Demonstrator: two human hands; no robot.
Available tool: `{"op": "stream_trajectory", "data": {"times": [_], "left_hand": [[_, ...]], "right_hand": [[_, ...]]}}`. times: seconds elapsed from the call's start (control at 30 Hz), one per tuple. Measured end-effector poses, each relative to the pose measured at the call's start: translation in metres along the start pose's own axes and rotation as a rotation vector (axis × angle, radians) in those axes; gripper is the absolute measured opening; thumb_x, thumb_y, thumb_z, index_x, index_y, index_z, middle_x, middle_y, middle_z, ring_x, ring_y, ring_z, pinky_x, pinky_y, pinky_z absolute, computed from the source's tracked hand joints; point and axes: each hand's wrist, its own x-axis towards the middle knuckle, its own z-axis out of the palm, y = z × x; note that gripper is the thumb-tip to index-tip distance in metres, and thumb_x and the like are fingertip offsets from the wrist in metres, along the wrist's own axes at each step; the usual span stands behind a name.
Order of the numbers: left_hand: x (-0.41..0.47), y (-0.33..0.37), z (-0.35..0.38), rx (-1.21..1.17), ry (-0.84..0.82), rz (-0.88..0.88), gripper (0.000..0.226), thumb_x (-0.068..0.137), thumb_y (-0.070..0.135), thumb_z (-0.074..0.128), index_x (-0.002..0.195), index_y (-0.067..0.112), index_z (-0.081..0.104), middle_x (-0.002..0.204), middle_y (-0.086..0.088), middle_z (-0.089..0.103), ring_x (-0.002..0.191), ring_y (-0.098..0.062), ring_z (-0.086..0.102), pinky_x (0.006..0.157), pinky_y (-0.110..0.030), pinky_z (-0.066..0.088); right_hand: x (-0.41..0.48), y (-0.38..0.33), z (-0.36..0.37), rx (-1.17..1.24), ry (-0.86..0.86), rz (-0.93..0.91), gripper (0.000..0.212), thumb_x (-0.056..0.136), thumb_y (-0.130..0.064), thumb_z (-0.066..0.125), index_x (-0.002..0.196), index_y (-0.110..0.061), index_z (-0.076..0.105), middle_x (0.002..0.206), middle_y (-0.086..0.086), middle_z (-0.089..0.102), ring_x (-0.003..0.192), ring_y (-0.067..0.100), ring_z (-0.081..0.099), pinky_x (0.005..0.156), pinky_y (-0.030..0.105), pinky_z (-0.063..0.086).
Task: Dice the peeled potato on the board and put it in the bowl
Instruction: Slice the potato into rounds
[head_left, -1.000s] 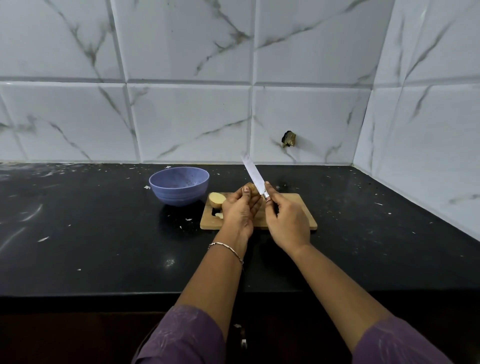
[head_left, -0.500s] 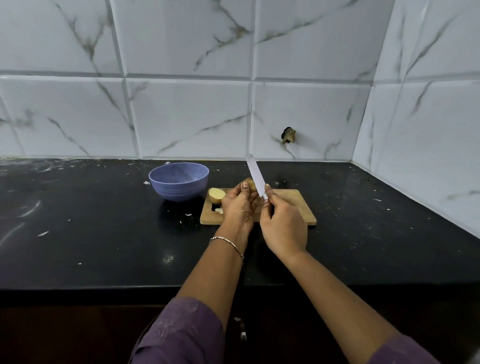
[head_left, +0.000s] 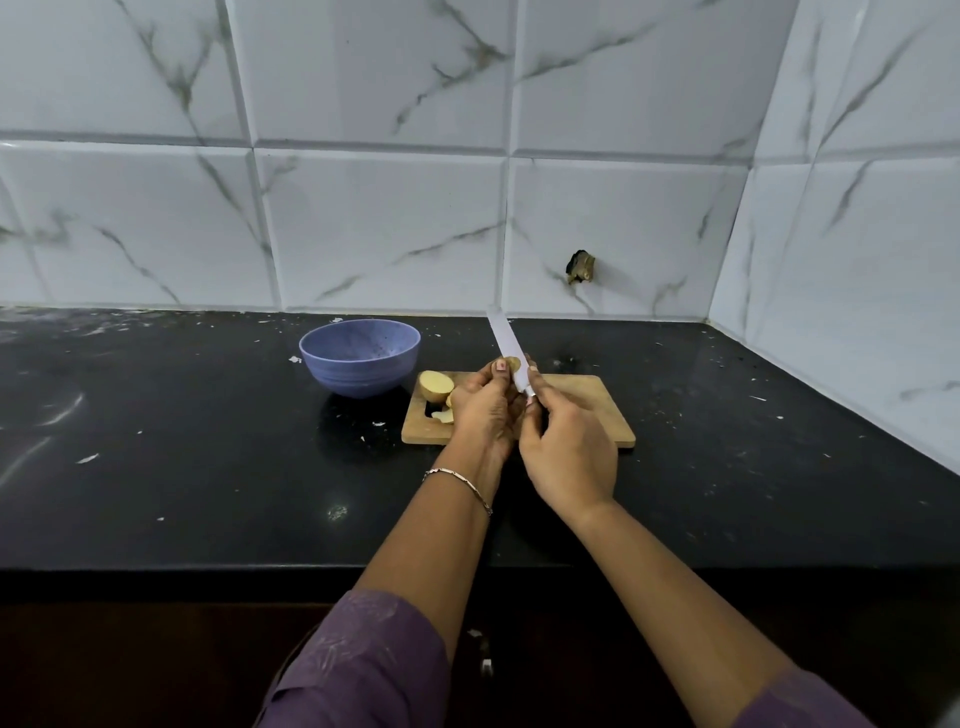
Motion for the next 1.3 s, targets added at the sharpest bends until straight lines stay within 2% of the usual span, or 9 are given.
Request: {"op": "stream_trajectory", "data": {"times": [0.17,0.4,0.5,0.57,0.73,1.07,1.3], "left_hand": [[-0.0005,0.0004,0.0002,0.009,-0.012,-0.05,0.023,0.103,0.008,0.046,0.088,0.001,0.062,0.066,-0.009,0.072,0.055,-0.014,0.07,0.05,-0.024,0.057],[-0.0016,0.0,0.0007,0.019,-0.035,-0.078,0.031,0.106,0.009,0.04,0.086,0.0,0.063,0.069,-0.009,0.073,0.058,-0.014,0.071,0.055,-0.025,0.059],[-0.0001,-0.0001,0.0005,-0.007,-0.056,-0.064,0.033,0.106,0.009,0.039,0.087,-0.003,0.063,0.069,-0.009,0.073,0.061,-0.014,0.072,0.057,-0.024,0.059],[-0.0003,0.0001,0.0007,-0.021,-0.071,-0.062,0.032,0.105,0.008,0.039,0.087,-0.004,0.064,0.07,-0.009,0.073,0.063,-0.014,0.072,0.061,-0.024,0.06],[0.0004,0.0015,-0.0006,-0.05,-0.07,-0.097,0.025,0.103,0.007,0.043,0.092,-0.005,0.063,0.072,-0.01,0.073,0.063,-0.015,0.072,0.061,-0.025,0.06],[-0.0003,0.0027,-0.0002,-0.077,-0.067,-0.109,0.024,0.102,0.008,0.047,0.09,-0.005,0.062,0.071,-0.011,0.073,0.063,-0.016,0.072,0.061,-0.027,0.061],[0.0022,0.0032,-0.0003,-0.049,-0.059,-0.108,0.019,0.101,0.009,0.051,0.091,-0.003,0.062,0.071,-0.009,0.073,0.061,-0.015,0.072,0.061,-0.026,0.06]], "right_hand": [[0.0005,0.0004,-0.0019,-0.014,-0.007,0.011,0.041,0.101,-0.028,0.046,0.141,-0.032,0.053,0.099,-0.003,0.072,0.088,0.019,0.065,0.07,0.038,0.054],[0.0045,0.0017,-0.0037,0.042,-0.034,0.025,0.037,0.1,-0.025,0.049,0.137,-0.028,0.058,0.108,-0.004,0.072,0.096,0.019,0.065,0.075,0.038,0.055],[0.002,0.0034,-0.003,0.055,-0.049,0.018,0.035,0.099,-0.026,0.05,0.132,-0.03,0.061,0.101,-0.004,0.073,0.094,0.019,0.065,0.075,0.038,0.054],[0.0025,0.0038,-0.0022,0.074,-0.048,0.019,0.035,0.099,-0.026,0.05,0.132,-0.031,0.061,0.097,-0.005,0.073,0.091,0.018,0.065,0.074,0.038,0.054],[0.0049,0.0065,-0.0012,0.144,-0.068,0.034,0.035,0.099,-0.025,0.052,0.132,-0.027,0.062,0.106,-0.007,0.072,0.098,0.014,0.063,0.074,0.03,0.051],[0.0029,0.0067,-0.0025,0.129,-0.074,0.04,0.037,0.099,-0.027,0.053,0.135,-0.029,0.059,0.111,-0.008,0.071,0.102,0.013,0.063,0.075,0.029,0.05],[0.0016,0.0057,-0.0044,0.136,-0.068,0.023,0.036,0.098,-0.026,0.054,0.134,-0.029,0.06,0.108,-0.009,0.071,0.098,0.013,0.064,0.074,0.029,0.051]]}}
